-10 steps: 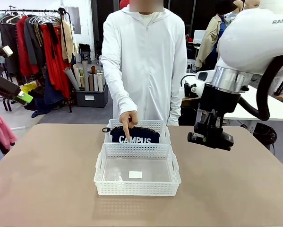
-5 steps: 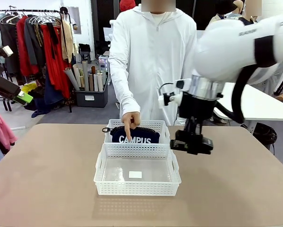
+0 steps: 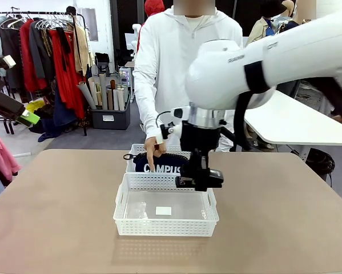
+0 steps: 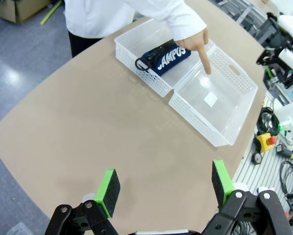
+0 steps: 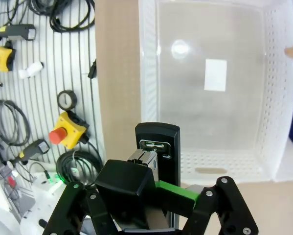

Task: Distribute items into two baskets.
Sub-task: Place the picked Stapler into the Organizing basket as instructed by the person.

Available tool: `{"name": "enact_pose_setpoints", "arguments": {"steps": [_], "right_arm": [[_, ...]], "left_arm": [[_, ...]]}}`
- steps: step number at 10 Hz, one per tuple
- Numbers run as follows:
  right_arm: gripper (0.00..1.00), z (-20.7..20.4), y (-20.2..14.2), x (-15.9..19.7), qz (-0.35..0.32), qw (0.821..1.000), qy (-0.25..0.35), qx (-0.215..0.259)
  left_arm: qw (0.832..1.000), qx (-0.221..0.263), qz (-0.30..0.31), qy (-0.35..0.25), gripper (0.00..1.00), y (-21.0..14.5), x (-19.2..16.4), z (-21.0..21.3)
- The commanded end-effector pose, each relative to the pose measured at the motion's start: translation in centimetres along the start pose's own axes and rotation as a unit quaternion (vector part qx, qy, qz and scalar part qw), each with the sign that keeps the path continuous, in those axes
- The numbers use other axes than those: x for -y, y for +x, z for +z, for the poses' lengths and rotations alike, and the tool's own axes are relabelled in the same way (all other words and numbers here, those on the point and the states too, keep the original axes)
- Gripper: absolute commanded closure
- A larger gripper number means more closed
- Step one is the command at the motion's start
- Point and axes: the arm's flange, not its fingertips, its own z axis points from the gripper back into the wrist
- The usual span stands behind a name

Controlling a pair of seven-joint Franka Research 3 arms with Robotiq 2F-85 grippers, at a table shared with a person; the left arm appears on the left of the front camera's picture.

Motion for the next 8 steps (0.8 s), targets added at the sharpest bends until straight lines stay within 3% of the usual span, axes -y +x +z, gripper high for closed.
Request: {"name": "enact_pose_setpoints", "arguments": {"steps": [1, 5, 8], "right_arm": [[1.00, -0.2, 2.3, 1.6, 0.033, 0.999, -0.015, -0.017], [1.00, -2.4, 5.5, 2.9, 0.088, 0.996, -0.012, -0.014], [1.00, -4.3, 6.6, 3.2, 0.092, 0.996, 0.005, -0.005]], "left_arm": [[1.000, -0.001, 0.001, 0.002, 0.03, 0.0, 0.1, 0.1], [1.000, -0.001, 0.001, 0.002, 0.03, 0.0, 0.1, 0.1], [1.000, -0.001, 0.001, 0.002, 0.03, 0.0, 0.1, 0.1]]}}
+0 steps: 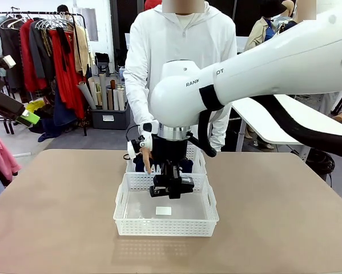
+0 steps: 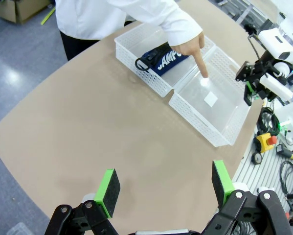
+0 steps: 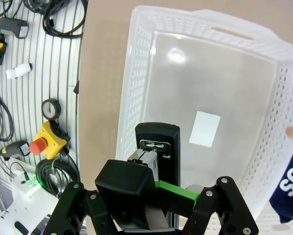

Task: Distribute items into two baskets.
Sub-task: Place the picked Stapler into the Organizing basket as instructed by the person.

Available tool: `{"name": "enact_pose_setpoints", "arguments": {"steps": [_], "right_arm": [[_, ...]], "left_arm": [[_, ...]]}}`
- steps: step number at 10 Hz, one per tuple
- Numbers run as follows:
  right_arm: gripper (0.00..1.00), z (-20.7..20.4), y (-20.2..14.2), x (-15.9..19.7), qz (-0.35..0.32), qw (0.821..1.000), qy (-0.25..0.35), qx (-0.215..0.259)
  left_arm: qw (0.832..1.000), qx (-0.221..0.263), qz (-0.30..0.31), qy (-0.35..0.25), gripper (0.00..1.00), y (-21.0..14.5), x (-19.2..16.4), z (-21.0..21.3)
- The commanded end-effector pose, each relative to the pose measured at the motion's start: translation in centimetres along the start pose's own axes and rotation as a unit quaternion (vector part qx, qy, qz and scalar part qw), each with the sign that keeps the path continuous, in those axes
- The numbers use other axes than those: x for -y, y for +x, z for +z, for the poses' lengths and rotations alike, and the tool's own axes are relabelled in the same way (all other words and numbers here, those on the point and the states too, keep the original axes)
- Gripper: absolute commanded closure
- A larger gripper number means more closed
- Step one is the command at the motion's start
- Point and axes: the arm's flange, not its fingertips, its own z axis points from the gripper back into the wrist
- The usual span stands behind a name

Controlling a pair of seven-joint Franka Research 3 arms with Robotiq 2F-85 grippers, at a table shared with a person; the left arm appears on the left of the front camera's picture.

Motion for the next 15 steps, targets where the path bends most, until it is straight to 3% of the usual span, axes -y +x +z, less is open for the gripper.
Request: {"name": "enact_pose_setpoints", "arguments": {"steps": [1, 9, 14, 15], "right_arm": [[1.00, -0.7, -0.1, 0.9, 0.017, 1.000, 0.002, 0.009], [1.00, -7.1, -0.4, 5.1, 0.024, 1.000, 0.005, 0.012], [1.00, -8.5, -0.6, 6.1, 0.015, 1.000, 0.011, 0.018], [0.84, -8.3, -0.5, 5.9, 0.015, 1.000, 0.011, 0.021]], "left_arm": [[1.000, -0.001, 0.001, 0.002, 0.03, 0.0, 0.1, 0.1], [1.000, -0.001, 0.001, 0.002, 0.03, 0.0, 0.1, 0.1], [1.000, -0.001, 0.001, 0.002, 0.03, 0.0, 0.1, 0.1], [1.000, -0.001, 0.001, 0.002, 0.03, 0.0, 0.1, 0.1]]}}
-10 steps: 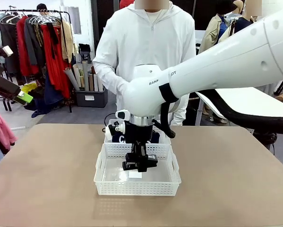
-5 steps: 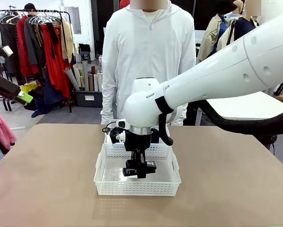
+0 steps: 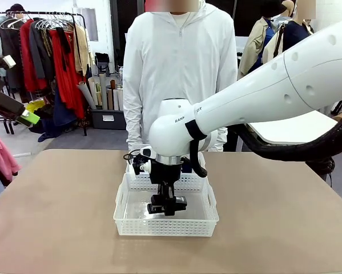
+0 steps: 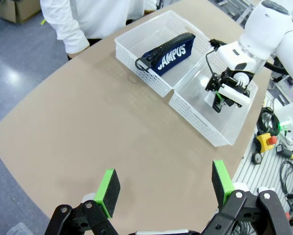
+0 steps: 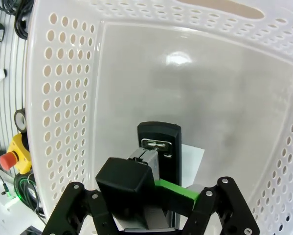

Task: Distribute items into two baskets.
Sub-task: Place the picked Stapler into the Organizing basket as instructed by the person.

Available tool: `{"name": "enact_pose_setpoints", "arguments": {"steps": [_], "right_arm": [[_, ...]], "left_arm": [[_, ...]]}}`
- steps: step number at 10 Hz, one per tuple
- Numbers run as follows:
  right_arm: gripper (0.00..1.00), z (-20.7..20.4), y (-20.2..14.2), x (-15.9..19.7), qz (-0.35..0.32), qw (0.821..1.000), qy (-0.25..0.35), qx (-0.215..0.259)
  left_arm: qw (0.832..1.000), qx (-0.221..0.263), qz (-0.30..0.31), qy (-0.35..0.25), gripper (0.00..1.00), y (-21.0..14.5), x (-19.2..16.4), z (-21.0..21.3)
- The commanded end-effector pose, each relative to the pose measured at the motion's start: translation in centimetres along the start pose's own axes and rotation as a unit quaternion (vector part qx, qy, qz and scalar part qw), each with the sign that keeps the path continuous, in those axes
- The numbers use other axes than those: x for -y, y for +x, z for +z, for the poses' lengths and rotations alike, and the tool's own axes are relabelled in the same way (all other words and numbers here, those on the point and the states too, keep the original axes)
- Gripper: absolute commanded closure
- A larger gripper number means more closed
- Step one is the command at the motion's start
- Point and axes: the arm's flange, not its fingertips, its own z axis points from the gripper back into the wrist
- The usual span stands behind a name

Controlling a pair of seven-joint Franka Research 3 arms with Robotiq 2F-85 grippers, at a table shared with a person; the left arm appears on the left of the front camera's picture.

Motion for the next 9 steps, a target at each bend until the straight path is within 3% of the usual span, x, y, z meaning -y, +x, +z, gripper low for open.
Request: {"name": "enact_pose_setpoints", "arguments": {"steps": [1, 4, 5, 9], "right_arm": [[0.64, 0.6, 0.2, -0.3, 0.010, 1.000, -0.011, 0.007], [0.05, 0.6, 0.2, -0.4, 0.008, 1.000, -0.012, 0.009], [0.00, 0.9, 0.3, -0.8, 0.010, 1.000, -0.014, 0.009], [0.00, 2.4, 0.1, -3.1, 0.015, 0.999, -0.032, 0.000]], "left_arm": [[1.000, -0.001, 0.001, 0.002, 0.03, 0.0, 0.1, 0.1], [1.000, -0.001, 0.001, 0.002, 0.03, 0.0, 0.1, 0.1], [1.000, -0.001, 0.001, 0.002, 0.03, 0.0, 0.1, 0.1], [1.000, -0.001, 0.001, 0.002, 0.03, 0.0, 0.1, 0.1]]}}
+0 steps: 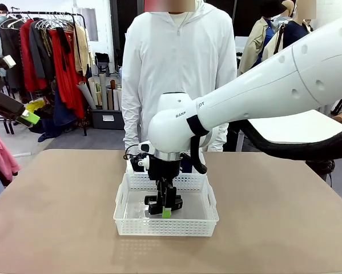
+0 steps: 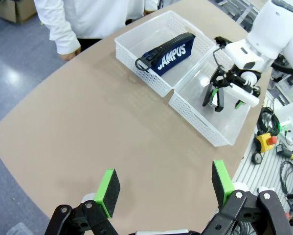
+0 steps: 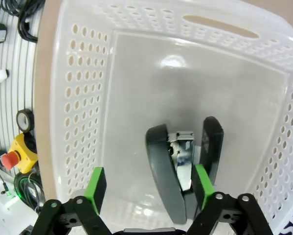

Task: Distribute items into two baskets.
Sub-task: Place the picked Stapler into the Organizing basket as instructed by the person.

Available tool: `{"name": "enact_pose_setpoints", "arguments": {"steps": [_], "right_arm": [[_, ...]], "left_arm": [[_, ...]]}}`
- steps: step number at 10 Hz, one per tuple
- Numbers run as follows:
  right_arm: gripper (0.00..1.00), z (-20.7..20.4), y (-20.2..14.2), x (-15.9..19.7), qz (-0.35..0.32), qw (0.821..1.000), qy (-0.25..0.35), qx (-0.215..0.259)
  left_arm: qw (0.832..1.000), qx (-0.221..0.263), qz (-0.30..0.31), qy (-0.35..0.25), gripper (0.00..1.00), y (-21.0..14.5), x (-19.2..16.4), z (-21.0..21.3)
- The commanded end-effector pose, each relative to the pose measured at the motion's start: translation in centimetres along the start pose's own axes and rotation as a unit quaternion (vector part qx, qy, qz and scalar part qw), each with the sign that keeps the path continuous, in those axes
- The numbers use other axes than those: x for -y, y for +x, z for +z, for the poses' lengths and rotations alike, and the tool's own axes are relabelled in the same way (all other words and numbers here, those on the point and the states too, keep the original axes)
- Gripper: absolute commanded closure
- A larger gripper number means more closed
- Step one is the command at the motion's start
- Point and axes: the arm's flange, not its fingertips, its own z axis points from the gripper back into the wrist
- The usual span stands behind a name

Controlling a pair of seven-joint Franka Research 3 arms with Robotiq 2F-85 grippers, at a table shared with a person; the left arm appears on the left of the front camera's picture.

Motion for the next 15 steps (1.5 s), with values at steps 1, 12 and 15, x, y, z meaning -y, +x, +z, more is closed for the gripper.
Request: {"name": "enact_pose_setpoints", "arguments": {"steps": [1, 12, 15], "right_arm": [[0.00, 1.3, -0.6, -2.3, 0.005, 1.000, -0.022, -0.002], [0.00, 3.5, -0.2, -3.1, 0.002, 0.999, -0.031, -0.010], [0.00, 3.5, -0.2, -3.1, 0.002, 0.999, -0.031, -0.010]], "left_arm": [[1.000, -0.001, 0.001, 0.002, 0.03, 0.0, 0.1, 0.1], [1.000, -0.001, 0.001, 0.002, 0.03, 0.0, 0.1, 0.1], [1.000, -0.001, 0.001, 0.002, 0.03, 0.0, 0.1, 0.1]]}}
